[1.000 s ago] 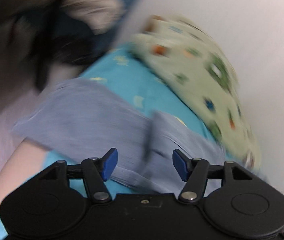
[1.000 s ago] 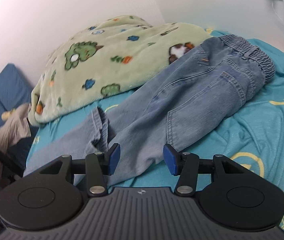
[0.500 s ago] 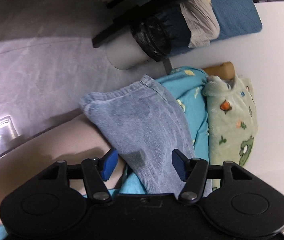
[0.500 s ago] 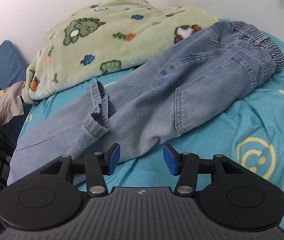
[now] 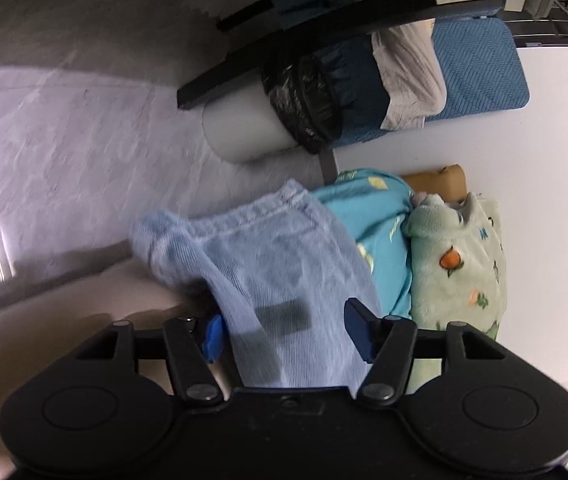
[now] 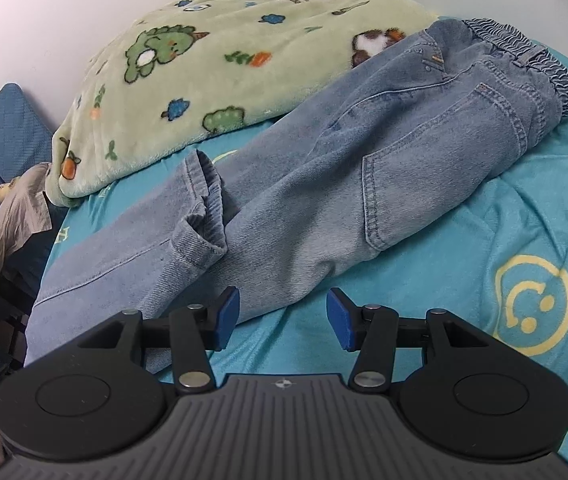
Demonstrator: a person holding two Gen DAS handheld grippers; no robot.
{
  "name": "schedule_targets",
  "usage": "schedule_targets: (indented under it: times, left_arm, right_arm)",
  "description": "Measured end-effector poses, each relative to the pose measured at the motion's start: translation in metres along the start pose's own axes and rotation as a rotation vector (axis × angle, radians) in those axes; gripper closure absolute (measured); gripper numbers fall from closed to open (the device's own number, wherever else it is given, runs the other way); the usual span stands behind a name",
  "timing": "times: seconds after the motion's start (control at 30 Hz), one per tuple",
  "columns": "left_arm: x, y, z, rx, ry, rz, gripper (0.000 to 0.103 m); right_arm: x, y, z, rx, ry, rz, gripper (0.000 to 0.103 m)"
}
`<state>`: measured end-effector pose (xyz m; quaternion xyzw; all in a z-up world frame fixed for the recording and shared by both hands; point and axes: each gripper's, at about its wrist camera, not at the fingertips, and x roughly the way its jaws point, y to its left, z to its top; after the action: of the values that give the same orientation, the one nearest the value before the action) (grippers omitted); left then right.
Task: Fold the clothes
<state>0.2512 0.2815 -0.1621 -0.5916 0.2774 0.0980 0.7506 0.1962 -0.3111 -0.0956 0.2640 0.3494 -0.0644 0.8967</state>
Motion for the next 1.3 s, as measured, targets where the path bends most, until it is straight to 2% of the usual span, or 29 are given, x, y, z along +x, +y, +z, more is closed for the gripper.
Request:
schedule_targets:
  times: [0.1,0.13,0.33,0.57,0.73,0.97,1.1,1.3]
  left_arm:
    - [0.01,-0.001,0.007,0.032,-0.023,0.021,0.049]
    - [0.013,-0.003,0.008,0.054,-0.038,0.038,0.057]
    - [-0.009,-0.069,-0.023,0.288,-0.098,0.009,0.095]
    - [-0.035,-0.149,-0.061,0.563,-0.168,-0.028,0.099]
    - [-0.054,-0.205,-0.089,0.76,-0.217,-0.055,0.1]
    - [-0.06,-0.279,-0.193,1.004,-0.199,-0.126,0.1]
    - [-0.043,-0.288,-0.259,1.156,-0.153,-0.146,0.1]
    - [0.0,-0.247,-0.349,1.4,0.007,-0.106,0.1]
  right_arm:
    - [0.0,-0.002,0.001,0.02,0.004,0.007,0.052]
    - [0.0,-0.003,0.001,0.026,0.005,0.008,0.052]
    - [-0.005,-0.004,0.008,0.057,-0.01,0.027,0.052]
    - [-0.028,-0.026,0.032,0.157,-0.088,0.046,0.052]
    - [-0.034,-0.04,0.033,0.198,-0.053,0.09,0.052]
    - [-0.049,-0.056,0.038,0.252,-0.063,0.145,0.052]
    - [-0.054,-0.068,0.042,0.298,-0.07,0.174,0.051]
    - [-0.057,-0.084,0.044,0.359,-0.07,0.204,0.05]
